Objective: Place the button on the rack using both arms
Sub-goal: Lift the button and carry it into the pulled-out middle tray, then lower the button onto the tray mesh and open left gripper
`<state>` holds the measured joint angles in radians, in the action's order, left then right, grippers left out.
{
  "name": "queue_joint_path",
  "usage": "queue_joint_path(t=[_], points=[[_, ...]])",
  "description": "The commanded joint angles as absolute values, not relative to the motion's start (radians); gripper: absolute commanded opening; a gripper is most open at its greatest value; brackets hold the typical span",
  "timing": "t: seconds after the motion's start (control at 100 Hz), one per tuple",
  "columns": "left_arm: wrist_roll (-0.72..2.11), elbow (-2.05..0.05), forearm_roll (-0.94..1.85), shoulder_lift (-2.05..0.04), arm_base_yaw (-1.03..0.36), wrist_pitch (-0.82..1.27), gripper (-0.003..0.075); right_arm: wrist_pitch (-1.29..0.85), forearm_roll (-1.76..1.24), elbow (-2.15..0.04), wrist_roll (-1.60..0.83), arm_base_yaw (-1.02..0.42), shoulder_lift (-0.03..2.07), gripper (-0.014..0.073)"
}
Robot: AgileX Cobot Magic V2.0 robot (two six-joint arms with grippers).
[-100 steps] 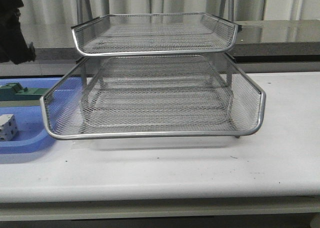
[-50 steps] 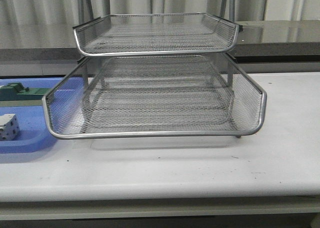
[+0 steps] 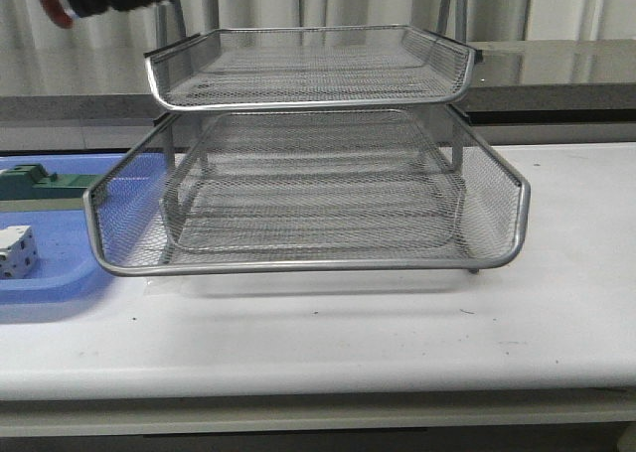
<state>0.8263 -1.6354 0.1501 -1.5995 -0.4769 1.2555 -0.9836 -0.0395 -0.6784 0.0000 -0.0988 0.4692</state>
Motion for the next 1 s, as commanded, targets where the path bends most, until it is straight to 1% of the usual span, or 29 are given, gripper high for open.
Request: queue_joint_path(t=[0.0, 0.11, 0.28, 0.58, 0.8, 0.87, 0.94, 0.96, 0.98, 0.99], points=[[0.814, -1.644, 0.171, -1.561, -0.55, 1.257, -0.002, -0.931, -0.03, -0.712, 0.0, -0.098, 0.474, -0.0071], [0.814, -1.638, 0.169, -1.585, -0.622, 1.218, -0.002, -0.931, -0.03, -0.712, 0.0, -0.098, 0.474, -0.0071], [0.814, -1.638, 0.169, -1.657, -0.674, 1.134, -0.002, -0.931, -0.03, -0.712, 0.0, -0.098, 0.474, -0.0071], [0.814, -1.638, 0.169, -1.804, -0.687, 1.044, -0.002, -0.931, -0.03, -0.712, 0.0, -0.098, 0.474, -0.0071], [0.814, -1.638, 0.169, -1.839, -0.687, 0.997, -0.0014, -0.931, -0.03, -0.712, 0.0, -0.098, 0.474, -0.0071], [0.814, -1.642, 0.169, -1.839, -0.687, 0.996, 0.0031, -0.931, -0.03, -0.712, 0.0, -0.098, 0.474, -0.0071], [0.814, -1.642, 0.169, -1.839, -0.687, 1.003, 0.0128, -0.931, -0.03, -0.712, 0.0, -0.098, 0.474, -0.0071], [0.814, -1.642, 0.169, -1.839, -0.687, 1.005, 0.0165, -0.931, -0.03, -0.712, 0.0, -0.098, 0.474, -0.0071], [0.814, -1.642, 0.169, -1.839, -0.687, 1.007, 0.0218, -0.931, -0.03, -0.712, 0.0, -0.098, 0.474, -0.0071], [0.814, -1.642, 0.169, -1.839, -0.687, 1.007, 0.0218, -0.931, -0.03, -0.712, 0.0, -0.098, 0.474, -0.0071]])
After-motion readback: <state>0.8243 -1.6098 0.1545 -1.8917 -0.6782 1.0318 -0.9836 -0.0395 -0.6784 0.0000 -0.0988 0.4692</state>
